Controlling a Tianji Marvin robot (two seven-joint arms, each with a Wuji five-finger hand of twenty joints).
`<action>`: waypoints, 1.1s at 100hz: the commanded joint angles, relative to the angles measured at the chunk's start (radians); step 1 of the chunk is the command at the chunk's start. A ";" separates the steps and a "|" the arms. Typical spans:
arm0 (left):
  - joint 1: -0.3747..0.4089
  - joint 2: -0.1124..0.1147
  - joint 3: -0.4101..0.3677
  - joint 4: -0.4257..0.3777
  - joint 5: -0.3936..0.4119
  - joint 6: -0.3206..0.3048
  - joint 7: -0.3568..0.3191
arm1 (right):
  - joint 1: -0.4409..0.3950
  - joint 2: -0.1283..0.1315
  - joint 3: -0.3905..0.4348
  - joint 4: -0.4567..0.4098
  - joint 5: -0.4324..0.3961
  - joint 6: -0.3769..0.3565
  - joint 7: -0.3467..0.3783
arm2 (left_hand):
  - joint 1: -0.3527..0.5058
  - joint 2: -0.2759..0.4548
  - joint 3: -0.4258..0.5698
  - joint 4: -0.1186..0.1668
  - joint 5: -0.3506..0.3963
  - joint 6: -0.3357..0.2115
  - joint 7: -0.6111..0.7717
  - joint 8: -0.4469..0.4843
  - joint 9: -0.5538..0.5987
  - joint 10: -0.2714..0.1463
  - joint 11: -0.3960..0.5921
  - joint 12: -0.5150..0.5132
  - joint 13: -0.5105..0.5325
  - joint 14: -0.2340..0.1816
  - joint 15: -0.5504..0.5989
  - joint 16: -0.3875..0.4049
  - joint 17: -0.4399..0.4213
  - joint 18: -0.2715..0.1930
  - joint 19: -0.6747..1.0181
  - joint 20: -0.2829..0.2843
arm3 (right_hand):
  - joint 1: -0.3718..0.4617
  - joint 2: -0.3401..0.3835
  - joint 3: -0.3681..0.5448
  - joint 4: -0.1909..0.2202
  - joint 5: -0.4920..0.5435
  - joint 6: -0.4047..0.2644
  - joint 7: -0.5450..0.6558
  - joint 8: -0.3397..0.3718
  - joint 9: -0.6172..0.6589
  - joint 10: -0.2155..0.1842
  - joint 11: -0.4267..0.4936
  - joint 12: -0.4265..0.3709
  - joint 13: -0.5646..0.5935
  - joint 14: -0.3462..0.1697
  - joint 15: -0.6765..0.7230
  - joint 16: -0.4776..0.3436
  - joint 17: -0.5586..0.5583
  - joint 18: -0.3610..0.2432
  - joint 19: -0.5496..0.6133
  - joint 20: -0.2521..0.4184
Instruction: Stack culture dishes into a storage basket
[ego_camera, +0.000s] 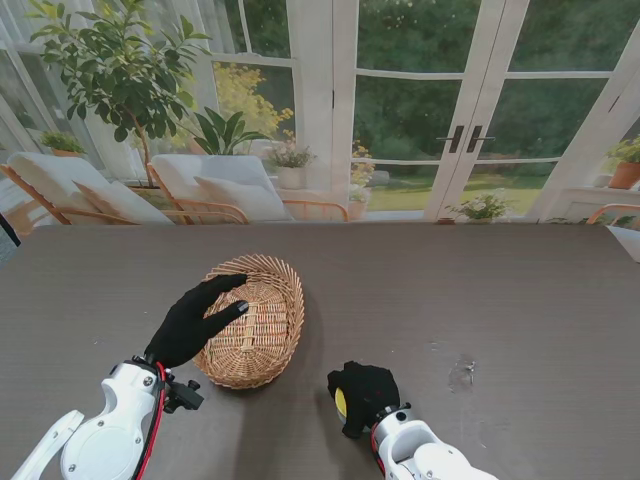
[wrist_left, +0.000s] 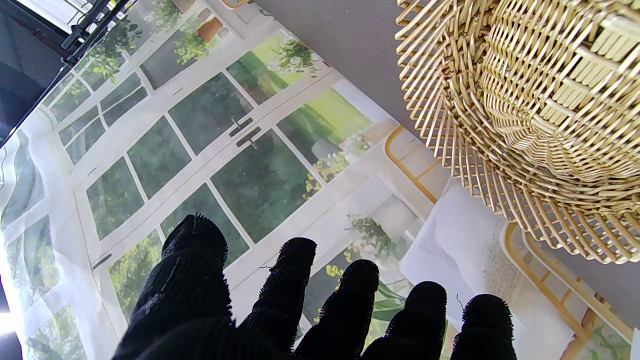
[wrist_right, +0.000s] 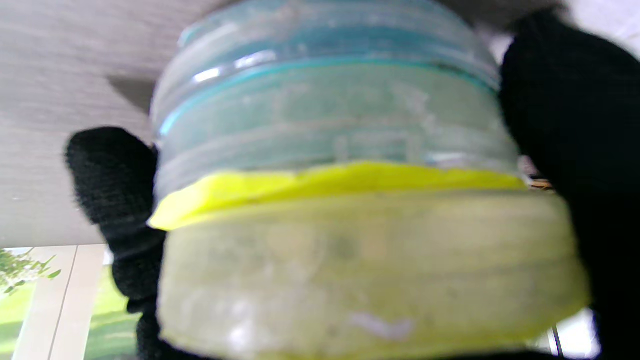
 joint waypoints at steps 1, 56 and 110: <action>0.005 -0.005 -0.001 -0.008 -0.001 0.000 -0.016 | -0.051 0.009 -0.033 0.120 0.016 -0.001 0.057 | -0.009 0.032 -0.019 0.012 0.001 0.002 -0.005 0.004 0.005 0.001 0.002 0.002 -0.013 -0.005 -0.011 -0.006 0.000 -0.026 -0.026 -0.009 | 0.468 0.110 0.274 0.168 0.147 0.034 0.066 -0.003 0.180 -0.094 0.047 -0.041 0.226 -0.457 0.028 -0.106 0.059 -0.231 0.107 -0.087; 0.010 -0.007 -0.002 -0.012 0.001 0.001 -0.007 | -0.060 -0.006 -0.026 0.141 0.056 0.004 0.010 | -0.010 0.030 -0.019 0.012 0.004 0.001 -0.004 0.005 0.005 0.004 0.002 0.002 -0.013 -0.003 -0.011 -0.006 0.000 -0.024 -0.026 -0.009 | 0.526 0.126 0.274 0.181 0.193 0.046 0.101 0.028 0.200 -0.082 0.080 0.009 0.267 -0.481 0.072 -0.104 0.064 -0.226 0.198 -0.153; 0.039 -0.011 -0.016 -0.033 0.012 -0.001 0.017 | -0.093 0.005 0.033 0.005 -0.020 -0.009 0.057 | -0.010 0.031 -0.019 0.012 0.002 0.003 -0.005 0.004 0.003 0.002 0.001 0.002 -0.012 -0.004 -0.011 -0.006 0.000 -0.024 -0.026 -0.009 | 0.513 0.127 0.274 0.160 0.163 0.043 0.100 0.036 0.169 -0.070 0.075 0.021 0.258 -0.480 0.077 -0.112 0.063 -0.249 0.204 -0.167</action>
